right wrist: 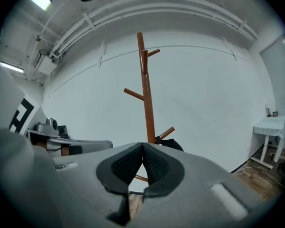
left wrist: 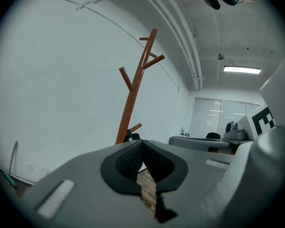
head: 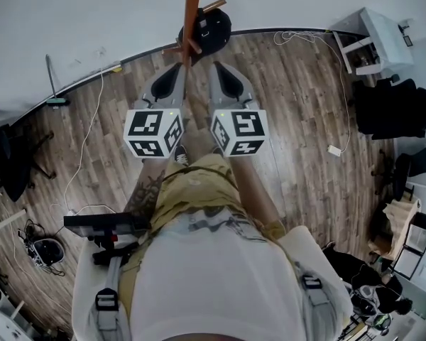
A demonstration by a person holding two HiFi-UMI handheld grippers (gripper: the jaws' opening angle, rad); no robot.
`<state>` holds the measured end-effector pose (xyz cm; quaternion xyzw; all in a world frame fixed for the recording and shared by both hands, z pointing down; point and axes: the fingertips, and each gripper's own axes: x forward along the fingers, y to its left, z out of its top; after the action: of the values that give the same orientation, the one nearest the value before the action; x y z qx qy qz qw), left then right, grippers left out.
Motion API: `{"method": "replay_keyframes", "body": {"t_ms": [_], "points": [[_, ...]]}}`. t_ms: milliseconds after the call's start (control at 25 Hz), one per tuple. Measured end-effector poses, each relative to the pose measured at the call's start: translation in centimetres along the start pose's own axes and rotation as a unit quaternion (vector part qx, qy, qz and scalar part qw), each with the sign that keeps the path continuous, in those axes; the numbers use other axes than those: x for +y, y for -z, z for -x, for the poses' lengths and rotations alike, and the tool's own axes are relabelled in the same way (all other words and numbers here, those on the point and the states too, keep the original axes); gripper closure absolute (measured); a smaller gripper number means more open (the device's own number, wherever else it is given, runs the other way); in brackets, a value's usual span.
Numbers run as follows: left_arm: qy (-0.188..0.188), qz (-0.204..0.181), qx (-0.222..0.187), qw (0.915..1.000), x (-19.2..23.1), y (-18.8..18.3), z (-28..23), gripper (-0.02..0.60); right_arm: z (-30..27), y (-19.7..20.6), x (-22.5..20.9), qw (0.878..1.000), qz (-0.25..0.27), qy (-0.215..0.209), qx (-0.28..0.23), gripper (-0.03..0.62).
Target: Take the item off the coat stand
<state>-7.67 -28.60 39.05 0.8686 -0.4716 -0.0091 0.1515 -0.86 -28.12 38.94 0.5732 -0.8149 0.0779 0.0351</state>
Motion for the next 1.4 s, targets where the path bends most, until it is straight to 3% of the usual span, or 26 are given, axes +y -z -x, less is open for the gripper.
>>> {"method": "replay_keyframes", "body": {"t_ms": [560, 1000, 1400], "points": [[-0.068, -0.023, -0.005, 0.9974, 0.9, -1.2, -7.3, 0.580, -6.7, 0.3, -4.1, 0.996, 0.010, -0.085, 0.022, 0.594], [-0.102, -0.023, 0.012, 0.9944, 3.3, -0.2, -7.8, 0.580, -10.3, 1.6, -3.3, 0.994, 0.020, -0.101, 0.046, 0.590], [-0.107, -0.016, 0.029, 0.9937, 3.4, 0.8, -8.0, 0.580, -12.7, 2.7, -4.0, 0.991, 0.038, -0.104, 0.077, 0.522]]}}
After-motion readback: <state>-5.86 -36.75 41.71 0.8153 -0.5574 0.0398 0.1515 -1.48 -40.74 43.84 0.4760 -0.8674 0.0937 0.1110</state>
